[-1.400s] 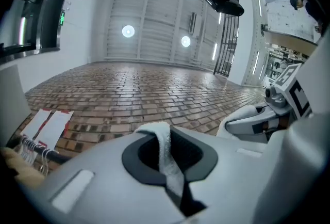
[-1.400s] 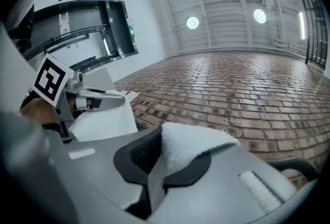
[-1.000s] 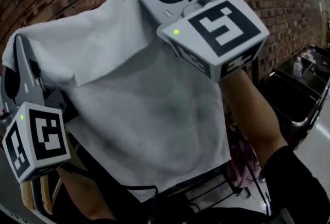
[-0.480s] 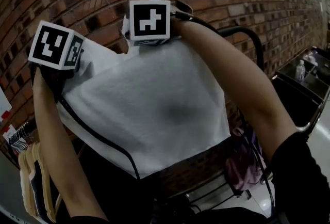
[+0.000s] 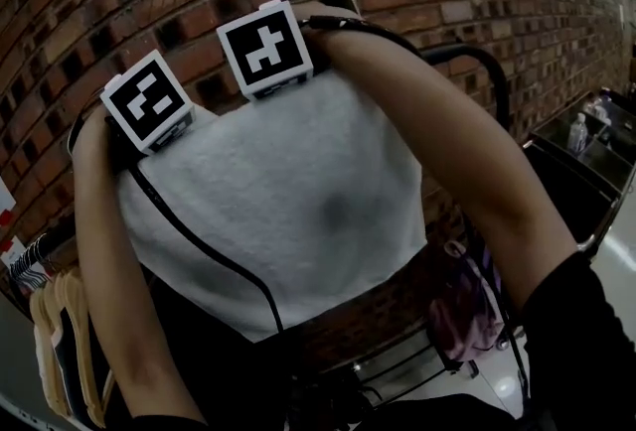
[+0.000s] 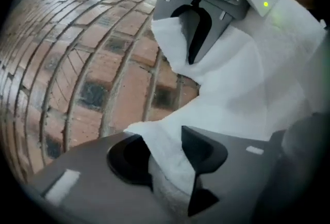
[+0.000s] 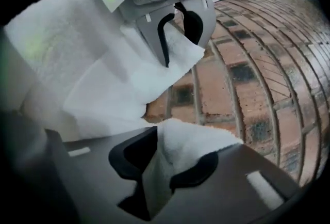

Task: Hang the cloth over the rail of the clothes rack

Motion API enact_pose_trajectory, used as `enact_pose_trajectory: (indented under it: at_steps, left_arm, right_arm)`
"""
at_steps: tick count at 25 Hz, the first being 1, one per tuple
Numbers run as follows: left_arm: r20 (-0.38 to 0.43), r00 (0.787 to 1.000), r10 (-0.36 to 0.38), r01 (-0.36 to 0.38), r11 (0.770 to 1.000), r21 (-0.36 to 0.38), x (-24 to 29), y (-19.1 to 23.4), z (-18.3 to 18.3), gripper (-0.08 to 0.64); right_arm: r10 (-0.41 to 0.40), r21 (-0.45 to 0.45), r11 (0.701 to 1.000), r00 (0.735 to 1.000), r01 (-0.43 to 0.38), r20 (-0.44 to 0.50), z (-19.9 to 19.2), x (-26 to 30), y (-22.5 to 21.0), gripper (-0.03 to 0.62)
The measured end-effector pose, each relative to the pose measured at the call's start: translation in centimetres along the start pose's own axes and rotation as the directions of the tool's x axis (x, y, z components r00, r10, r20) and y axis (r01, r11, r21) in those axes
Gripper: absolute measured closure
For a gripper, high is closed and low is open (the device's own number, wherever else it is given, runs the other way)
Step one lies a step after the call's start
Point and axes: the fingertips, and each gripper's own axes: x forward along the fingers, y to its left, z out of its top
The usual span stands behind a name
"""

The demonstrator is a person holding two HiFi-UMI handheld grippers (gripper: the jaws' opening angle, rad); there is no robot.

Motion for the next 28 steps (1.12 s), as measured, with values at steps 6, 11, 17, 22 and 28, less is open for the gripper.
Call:
enact_pose_trajectory:
  at_steps: [6, 11, 17, 22, 28]
  left_arm:
    - [0.014, 0.996, -0.086, 0.085, 0.996, 0.034, 1.1, -1.1, 0.5, 0.29]
    - [0.071, 0.981, -0.183, 0.186, 0.982, -0.043, 0.6, -1.7, -0.5, 0.236]
    - [0.087, 0.967, -0.239, 0.25, 0.956, -0.153, 0.6, -1.6, -3.5, 0.224]
    - [0.025, 0.978, -0.206, 0.207, 0.962, -0.181, 0.4, -0.8, -5.8, 0.222]
    - [0.078, 0.989, -0.125, 0.137, 0.977, -0.166, -1.5, 0.7, -5.5, 0.222]
  right_arm:
    - [0.187, 0.132, 0.973, 0.981, -0.192, 0.052, -0.9, 0.9, 2.7, 0.353]
    - [0.228, 0.228, 0.947, 0.974, -0.226, 0.018, -2.6, 0.8, 3.2, 0.356]
    - [0.249, 0.246, 0.941, 0.968, -0.232, -0.041, -3.9, 1.0, 3.4, 0.371]
    - [0.223, 0.241, 0.951, 0.969, -0.193, -0.105, -4.8, 1.2, 3.1, 0.383]
    - [0.184, 0.25, 0.956, 0.978, -0.153, -0.103, -5.0, 0.9, 2.5, 0.402]
